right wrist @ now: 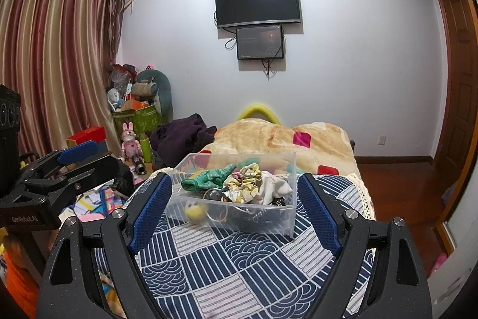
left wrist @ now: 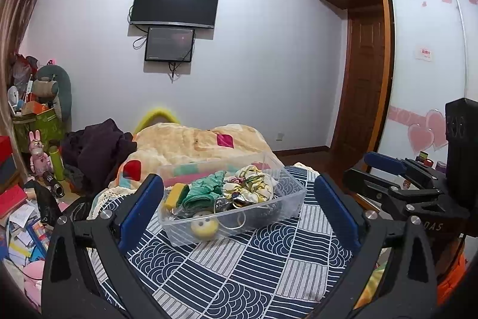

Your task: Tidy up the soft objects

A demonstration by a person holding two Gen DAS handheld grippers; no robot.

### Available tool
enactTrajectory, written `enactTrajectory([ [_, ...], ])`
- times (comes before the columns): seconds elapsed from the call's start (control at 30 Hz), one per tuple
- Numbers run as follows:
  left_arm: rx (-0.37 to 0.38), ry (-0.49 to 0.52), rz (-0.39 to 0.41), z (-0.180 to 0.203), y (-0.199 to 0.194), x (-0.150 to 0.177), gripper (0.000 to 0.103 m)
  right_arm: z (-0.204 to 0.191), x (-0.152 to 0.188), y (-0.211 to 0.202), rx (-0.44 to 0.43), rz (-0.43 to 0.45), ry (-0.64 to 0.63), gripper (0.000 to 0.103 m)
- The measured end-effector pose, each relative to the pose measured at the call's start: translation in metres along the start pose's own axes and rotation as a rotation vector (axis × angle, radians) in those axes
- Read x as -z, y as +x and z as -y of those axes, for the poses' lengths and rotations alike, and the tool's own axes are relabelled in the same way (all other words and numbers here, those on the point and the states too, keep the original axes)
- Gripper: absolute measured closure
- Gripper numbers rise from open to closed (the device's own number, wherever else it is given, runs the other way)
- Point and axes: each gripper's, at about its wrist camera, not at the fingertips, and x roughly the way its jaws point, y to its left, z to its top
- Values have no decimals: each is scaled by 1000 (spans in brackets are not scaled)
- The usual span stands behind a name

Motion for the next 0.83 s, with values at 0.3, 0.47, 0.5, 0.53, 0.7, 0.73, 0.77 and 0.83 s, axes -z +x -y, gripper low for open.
enactTrajectory([
  [0.3, 13, 22, 3, 3, -2, 0, 1, -1, 6, -1, -2, -8, 6, 18],
  [0.47, 0, 11, -7, 2, 1, 1, 1, -1, 6, -1, -1, -12, 9, 18],
  [0.5, -3, 4, -8, 0, 2, 1, 1, -2, 7, -2, 0, -12, 9, 18],
  [0.53, -2, -2, -10, -1, 2, 1, 1, -1, 6, -1, 0, -13, 9, 18],
  [0.7, 1, -2, -8, -1, 2, 2, 1, 0, 6, 1, 1, -16, 9, 18],
  [0.73, 1, -1, -10, -1, 2, 3, 1, 0, 6, 2, 1, -18, 9, 18],
  [0.77, 3, -2, -11, -1, 2, 3, 1, -1, 7, 2, 0, -20, 9, 18],
  [0.83, 5, -5, -15, -1, 3, 3, 1, 0, 8, 3, -1, -23, 10, 18],
])
